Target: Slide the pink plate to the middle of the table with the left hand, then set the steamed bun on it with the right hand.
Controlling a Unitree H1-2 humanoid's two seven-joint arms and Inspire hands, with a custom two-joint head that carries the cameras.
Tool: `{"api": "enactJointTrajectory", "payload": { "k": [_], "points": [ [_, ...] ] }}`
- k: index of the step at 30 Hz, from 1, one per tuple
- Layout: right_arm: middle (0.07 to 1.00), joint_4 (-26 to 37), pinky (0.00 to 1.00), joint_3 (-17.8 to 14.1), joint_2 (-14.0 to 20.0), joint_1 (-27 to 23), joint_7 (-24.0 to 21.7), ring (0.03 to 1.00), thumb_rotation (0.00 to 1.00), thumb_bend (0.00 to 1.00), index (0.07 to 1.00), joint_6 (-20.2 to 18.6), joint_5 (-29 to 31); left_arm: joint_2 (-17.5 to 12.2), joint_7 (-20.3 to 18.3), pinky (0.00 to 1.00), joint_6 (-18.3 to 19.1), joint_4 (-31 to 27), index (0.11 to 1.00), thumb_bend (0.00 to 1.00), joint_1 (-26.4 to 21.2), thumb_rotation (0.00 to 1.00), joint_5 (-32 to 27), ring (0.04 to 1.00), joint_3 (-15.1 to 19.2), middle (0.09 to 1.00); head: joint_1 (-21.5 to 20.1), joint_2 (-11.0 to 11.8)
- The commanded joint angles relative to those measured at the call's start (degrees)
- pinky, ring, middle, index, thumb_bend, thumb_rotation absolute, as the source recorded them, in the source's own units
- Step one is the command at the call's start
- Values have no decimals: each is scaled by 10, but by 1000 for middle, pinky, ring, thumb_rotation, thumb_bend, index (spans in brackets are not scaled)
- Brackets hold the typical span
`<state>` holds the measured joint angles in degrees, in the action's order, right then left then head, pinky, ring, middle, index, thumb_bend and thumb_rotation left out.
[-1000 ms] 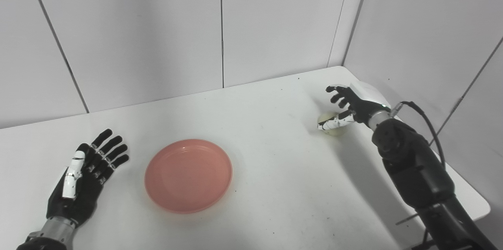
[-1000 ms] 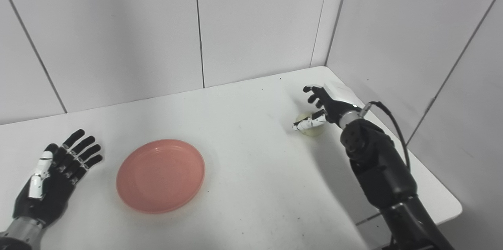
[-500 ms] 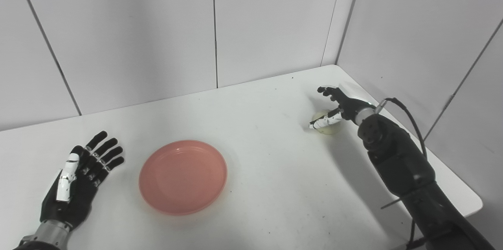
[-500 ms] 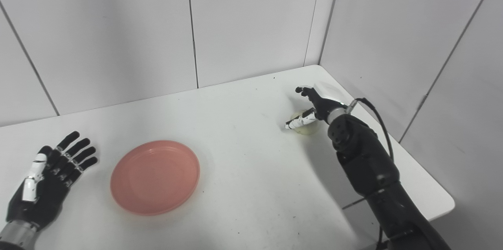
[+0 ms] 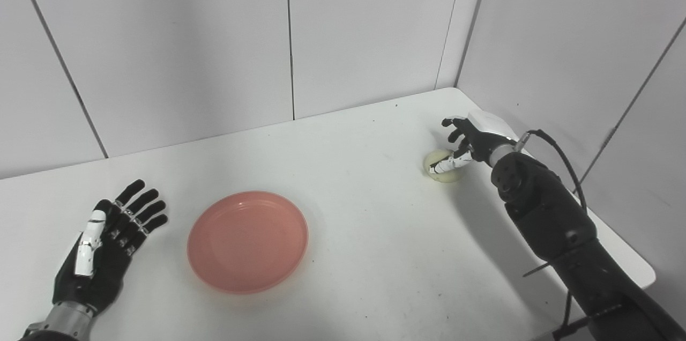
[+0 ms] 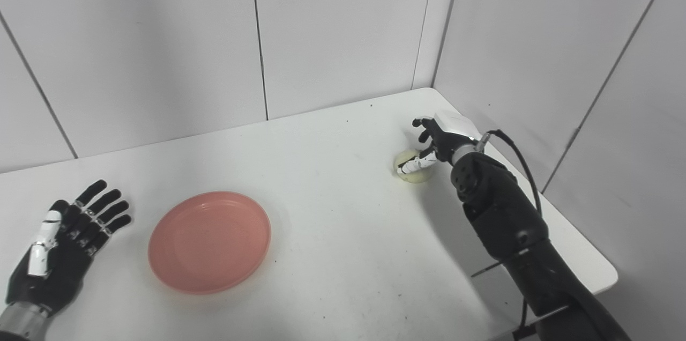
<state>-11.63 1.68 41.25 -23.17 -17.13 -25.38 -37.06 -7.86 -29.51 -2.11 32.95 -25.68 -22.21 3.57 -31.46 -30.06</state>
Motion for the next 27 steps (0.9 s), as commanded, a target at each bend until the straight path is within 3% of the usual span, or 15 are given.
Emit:
{"api": "enactJointTrajectory", "payload": {
  "k": [1,8,10,14,17,19,27],
  "points": [
    [686,6,531,1,31,-20,0,647,375,951,842,-3,-3,-28,-1,817,12,51,838,494,72,899,14,828,5,842,0,-1],
    [690,-12,561,21,38,-35,-26,639,347,967,805,-13,-4,-30,-2,816,16,45,840,494,74,898,14,829,4,844,0,-5],
    [770,-28,642,29,38,-41,-31,729,329,966,804,-13,-6,-31,-4,817,15,43,839,491,76,901,13,830,4,844,1,-6],
    [839,-52,736,35,35,-49,-28,815,331,985,809,-5,7,-31,-8,819,15,43,842,490,76,900,11,833,5,846,1,-7],
    [822,-57,700,38,31,-50,-28,788,340,997,810,-6,11,-32,-7,818,17,41,841,490,77,899,11,833,5,845,0,-8],
    [797,-61,624,41,30,-51,-28,737,361,1000,811,-8,11,-32,-5,817,20,37,841,488,79,900,12,833,5,845,-1,-10],
    [738,-83,591,56,24,-63,-16,678,327,989,805,3,14,-33,-3,818,27,24,843,487,84,907,13,833,4,846,1,-12]
  ]
}}
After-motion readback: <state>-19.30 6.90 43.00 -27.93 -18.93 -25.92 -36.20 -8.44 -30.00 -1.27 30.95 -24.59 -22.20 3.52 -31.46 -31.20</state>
